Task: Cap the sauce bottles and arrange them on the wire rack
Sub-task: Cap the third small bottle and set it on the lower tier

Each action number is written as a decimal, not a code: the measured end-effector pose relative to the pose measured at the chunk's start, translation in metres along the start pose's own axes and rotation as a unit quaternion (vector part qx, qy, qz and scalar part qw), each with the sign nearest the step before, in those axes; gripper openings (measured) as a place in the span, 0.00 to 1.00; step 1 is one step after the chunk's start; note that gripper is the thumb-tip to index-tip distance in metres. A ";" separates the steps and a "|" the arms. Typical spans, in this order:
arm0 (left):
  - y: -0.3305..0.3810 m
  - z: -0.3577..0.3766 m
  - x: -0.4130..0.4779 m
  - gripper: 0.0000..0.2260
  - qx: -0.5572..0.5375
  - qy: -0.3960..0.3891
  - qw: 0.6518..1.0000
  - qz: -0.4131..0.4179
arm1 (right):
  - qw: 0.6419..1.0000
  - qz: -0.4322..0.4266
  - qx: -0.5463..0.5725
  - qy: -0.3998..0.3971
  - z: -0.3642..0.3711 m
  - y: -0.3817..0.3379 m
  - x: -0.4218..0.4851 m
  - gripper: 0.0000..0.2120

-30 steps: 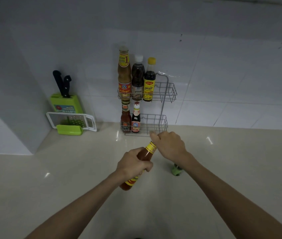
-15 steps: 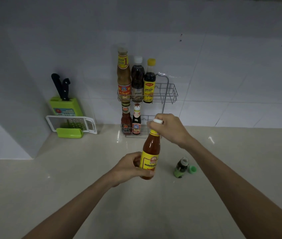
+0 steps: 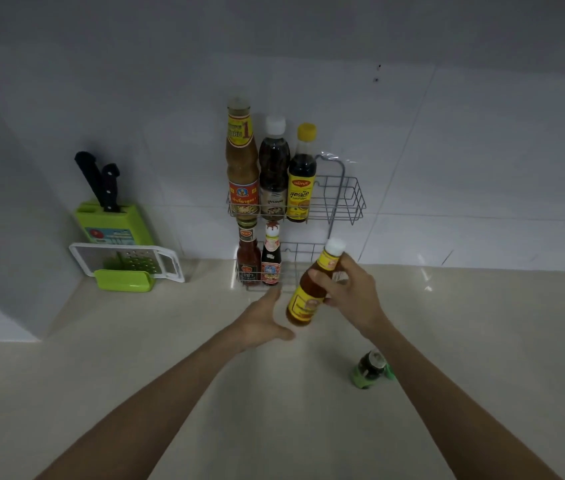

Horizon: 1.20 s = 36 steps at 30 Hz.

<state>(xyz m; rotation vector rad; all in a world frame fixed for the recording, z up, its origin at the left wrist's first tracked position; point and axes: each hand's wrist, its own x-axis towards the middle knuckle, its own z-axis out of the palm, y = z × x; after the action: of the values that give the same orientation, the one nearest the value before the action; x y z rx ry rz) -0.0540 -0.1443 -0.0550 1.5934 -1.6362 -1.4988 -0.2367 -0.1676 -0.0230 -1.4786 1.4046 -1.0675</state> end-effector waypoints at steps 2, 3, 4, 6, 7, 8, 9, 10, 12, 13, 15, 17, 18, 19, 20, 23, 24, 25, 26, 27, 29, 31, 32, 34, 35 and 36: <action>0.008 -0.011 0.016 0.46 0.030 0.071 0.997 -0.012 | 0.999 -0.028 -0.015 0.044 0.008 0.012 0.021 0.11; 0.011 -0.014 0.022 0.44 0.022 0.100 0.995 -0.006 | 0.997 -0.044 -0.022 0.057 0.013 0.016 0.028 0.11; 0.014 -0.018 0.029 0.43 0.013 0.122 0.992 0.004 | 0.996 -0.057 -0.026 0.064 0.018 0.021 0.035 0.12; 0.013 -0.022 0.042 0.41 0.001 0.157 0.987 0.028 | 0.994 -0.073 -0.024 0.073 0.030 0.031 0.049 0.13; 0.013 -0.024 0.045 0.40 -0.001 0.173 0.984 0.042 | 0.994 -0.078 -0.030 0.076 0.036 0.036 0.055 0.13; 0.011 -0.025 0.049 0.39 -0.003 0.186 0.981 0.052 | 0.993 -0.080 -0.042 0.077 0.041 0.041 0.062 0.13; 0.009 -0.026 0.054 0.38 -0.006 0.195 0.979 0.060 | 0.992 -0.084 -0.058 0.072 0.046 0.046 0.069 0.13; 0.007 -0.026 0.057 0.37 -0.006 0.201 0.977 0.065 | 0.991 -0.089 -0.074 0.065 0.050 0.049 0.075 0.12; 0.003 -0.027 0.063 0.37 -0.006 0.211 0.974 0.075 | 0.990 -0.092 -0.092 0.050 0.056 0.055 0.086 0.11; 0.001 -0.027 0.066 0.36 -0.006 0.216 0.973 0.081 | 0.990 -0.089 -0.099 0.045 0.059 0.059 0.091 0.12; -0.003 -0.027 0.071 0.36 -0.004 0.215 0.972 0.090 | 0.990 -0.082 -0.114 0.031 0.063 0.066 0.100 0.13; -0.007 -0.026 0.075 0.36 -0.008 0.209 0.974 0.088 | 0.989 -0.076 -0.123 0.017 0.066 0.072 0.107 0.15; -0.009 -0.026 0.077 0.37 -0.009 0.206 0.975 0.085 | 0.989 -0.073 -0.131 0.011 0.067 0.074 0.112 0.16; -0.011 -0.026 0.078 0.38 -0.008 0.203 0.976 0.082 | 0.987 -0.072 -0.141 0.007 0.068 0.074 0.115 0.16; -0.013 -0.026 0.080 0.38 -0.006 0.201 0.976 0.080 | 0.986 -0.070 -0.152 0.002 0.068 0.074 0.118 0.17; -0.018 -0.025 0.085 0.39 -0.009 0.199 0.977 0.073 | 0.984 -0.051 -0.169 -0.010 0.071 0.075 0.127 0.19; -0.019 -0.025 0.085 0.40 -0.010 0.200 0.977 0.070 | 0.985 -0.046 -0.169 -0.012 0.071 0.076 0.129 0.19; -0.019 -0.025 0.085 0.40 -0.010 0.200 0.977 0.068 | 0.985 -0.042 -0.168 -0.013 0.071 0.077 0.130 0.19; -0.020 -0.025 0.086 0.40 -0.008 0.200 0.977 0.068 | 0.985 -0.038 -0.168 -0.014 0.071 0.078 0.131 0.19; -0.021 -0.024 0.087 0.41 -0.006 0.198 0.978 0.067 | 0.985 -0.035 -0.169 -0.014 0.071 0.080 0.132 0.19; -0.023 -0.025 0.088 0.41 0.002 0.196 0.979 0.065 | 0.984 -0.028 -0.177 -0.015 0.072 0.080 0.134 0.18; -0.025 -0.026 0.089 0.42 0.008 0.186 0.981 0.062 | 0.982 -0.019 -0.189 -0.018 0.074 0.081 0.136 0.18; -0.027 -0.026 0.089 0.42 0.012 0.179 0.982 0.062 | 0.981 -0.012 -0.191 -0.025 0.074 0.081 0.136 0.18; -0.028 -0.026 0.088 0.43 0.012 0.167 0.984 0.060 | 0.981 0.002 -0.190 -0.045 0.073 0.080 0.135 0.17; -0.028 -0.027 0.087 0.43 0.014 0.165 0.984 0.060 | 0.980 0.010 -0.192 -0.058 0.071 0.079 0.134 0.17; -0.027 -0.026 0.085 0.42 0.016 0.168 0.984 0.061 | 0.978 0.018 -0.197 -0.072 0.069 0.076 0.132 0.17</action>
<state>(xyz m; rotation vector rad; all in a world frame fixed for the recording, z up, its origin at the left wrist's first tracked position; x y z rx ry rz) -0.0416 -0.2237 -0.1015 1.6273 -1.5396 -1.0788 -0.1915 -0.3024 -0.1114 -1.7620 1.5930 -0.6647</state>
